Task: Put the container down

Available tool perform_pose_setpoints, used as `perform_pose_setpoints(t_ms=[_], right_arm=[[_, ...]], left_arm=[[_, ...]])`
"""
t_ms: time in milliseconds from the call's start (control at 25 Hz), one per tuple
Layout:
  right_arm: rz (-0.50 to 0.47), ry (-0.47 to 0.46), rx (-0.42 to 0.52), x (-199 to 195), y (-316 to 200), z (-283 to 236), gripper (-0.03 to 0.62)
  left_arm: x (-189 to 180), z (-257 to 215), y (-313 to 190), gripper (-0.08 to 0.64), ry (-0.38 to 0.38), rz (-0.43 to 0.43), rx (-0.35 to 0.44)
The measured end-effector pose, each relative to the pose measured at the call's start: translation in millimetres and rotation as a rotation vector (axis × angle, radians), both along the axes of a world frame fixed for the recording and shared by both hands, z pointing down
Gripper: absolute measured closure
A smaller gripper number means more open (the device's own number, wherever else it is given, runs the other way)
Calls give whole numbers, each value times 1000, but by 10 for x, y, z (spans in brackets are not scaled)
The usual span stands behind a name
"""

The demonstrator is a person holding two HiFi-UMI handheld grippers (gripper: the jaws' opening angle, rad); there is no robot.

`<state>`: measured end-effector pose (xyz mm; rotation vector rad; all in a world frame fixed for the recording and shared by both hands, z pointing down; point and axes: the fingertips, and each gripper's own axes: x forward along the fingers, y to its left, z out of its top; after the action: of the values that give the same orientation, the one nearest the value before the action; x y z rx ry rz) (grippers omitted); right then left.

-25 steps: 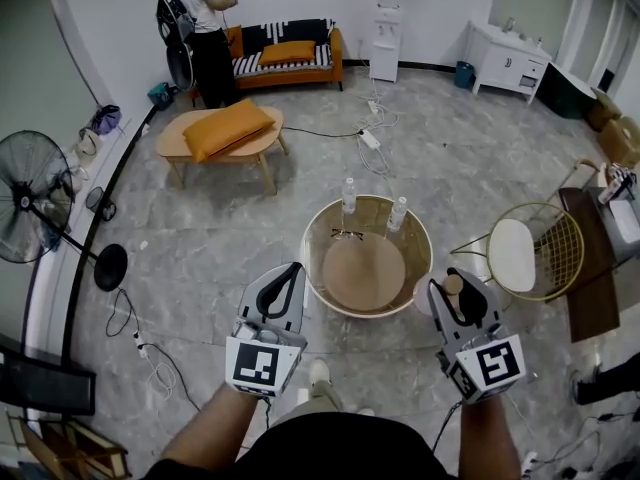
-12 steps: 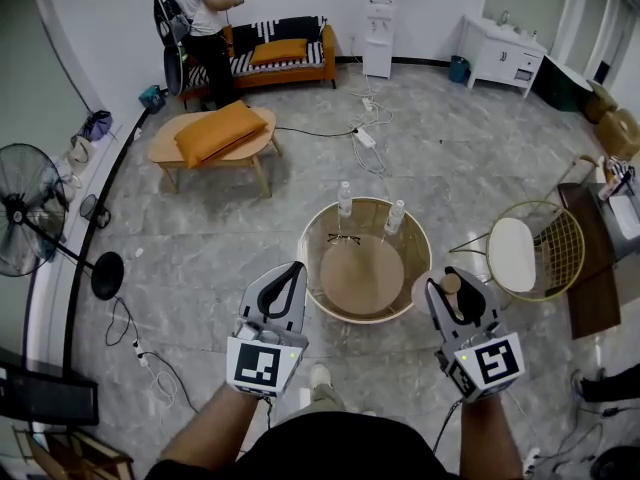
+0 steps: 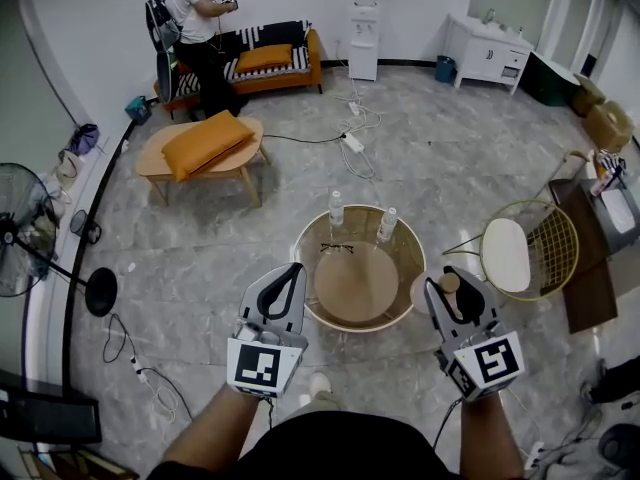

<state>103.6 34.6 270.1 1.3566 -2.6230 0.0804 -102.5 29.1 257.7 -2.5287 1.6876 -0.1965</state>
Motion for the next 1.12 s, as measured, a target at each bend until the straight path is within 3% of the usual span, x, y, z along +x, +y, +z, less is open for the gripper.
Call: perform_pose_setpoints(t_ms=[520, 680, 1120], right_arm=[[48, 17, 11, -274, -181, -50, 442], [68, 34, 10, -373, -194, -80, 442], [117, 33, -6, -508, -108, -70, 442]], left_arm=[[-259, 55, -286, 545, -4, 55, 4], [-336, 25, -366, 545, 47, 74, 14], [-562, 108, -439, 545, 80, 112, 15]])
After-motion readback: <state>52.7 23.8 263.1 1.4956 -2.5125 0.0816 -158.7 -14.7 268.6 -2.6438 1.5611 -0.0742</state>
